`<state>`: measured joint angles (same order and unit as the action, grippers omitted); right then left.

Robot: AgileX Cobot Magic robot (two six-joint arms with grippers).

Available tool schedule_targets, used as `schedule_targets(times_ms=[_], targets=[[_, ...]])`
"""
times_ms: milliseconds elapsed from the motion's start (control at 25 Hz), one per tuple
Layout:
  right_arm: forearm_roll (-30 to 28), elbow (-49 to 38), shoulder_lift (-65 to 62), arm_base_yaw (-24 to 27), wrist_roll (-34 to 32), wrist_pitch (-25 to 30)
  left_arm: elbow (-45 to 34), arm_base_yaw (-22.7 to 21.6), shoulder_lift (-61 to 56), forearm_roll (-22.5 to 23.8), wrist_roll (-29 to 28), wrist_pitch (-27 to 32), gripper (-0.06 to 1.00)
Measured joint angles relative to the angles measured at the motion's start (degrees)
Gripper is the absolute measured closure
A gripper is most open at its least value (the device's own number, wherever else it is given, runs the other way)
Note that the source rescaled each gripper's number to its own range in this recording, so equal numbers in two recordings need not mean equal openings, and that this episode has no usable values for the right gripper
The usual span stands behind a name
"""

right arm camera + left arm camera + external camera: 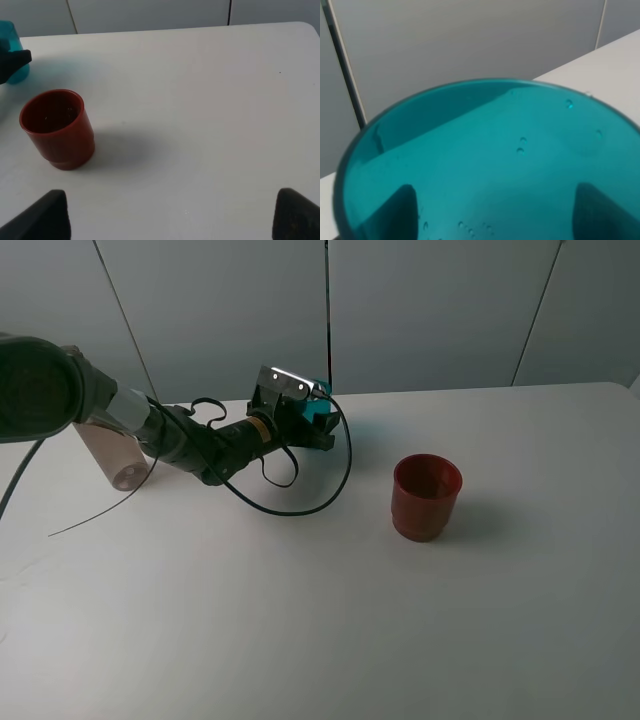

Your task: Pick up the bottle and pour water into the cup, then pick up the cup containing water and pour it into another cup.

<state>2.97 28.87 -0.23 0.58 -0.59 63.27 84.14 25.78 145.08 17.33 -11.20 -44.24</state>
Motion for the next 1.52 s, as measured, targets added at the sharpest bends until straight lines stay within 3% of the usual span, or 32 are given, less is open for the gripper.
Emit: schedule_targets(times_ms=[80,120,160,200,280,800,1360,1520], targets=[[0.0,0.0,0.0,0.0,0.0,0.0,0.0,0.0,0.0,0.0,0.0,0.0,0.89],[0.0,0.0,0.0,0.0,0.0,0.0,0.0,0.0,0.0,0.0,0.0,0.0,0.82],[0.0,0.0,0.0,0.0,0.0,0.0,0.0,0.0,0.0,0.0,0.0,0.41,0.47],[0.0,0.0,0.0,0.0,0.0,0.0,0.0,0.0,0.04,0.23,0.0,0.84,0.2],[0.0,0.0,0.0,0.0,0.0,0.0,0.0,0.0,0.16,0.65,0.57,2.19,0.07],[0.0,0.0,0.0,0.0,0.0,0.0,-2.63,0.0,-2.7,3.94,-0.71,4.27,0.02],[0.0,0.0,0.0,0.0,0.0,0.0,-21.12,-1.73,-16.82,3.2,-0.44,4.41,0.01],[0.0,0.0,0.0,0.0,0.0,0.0,-26.76,-1.85,-23.55,3.49,-0.23,6.89,0.01]])
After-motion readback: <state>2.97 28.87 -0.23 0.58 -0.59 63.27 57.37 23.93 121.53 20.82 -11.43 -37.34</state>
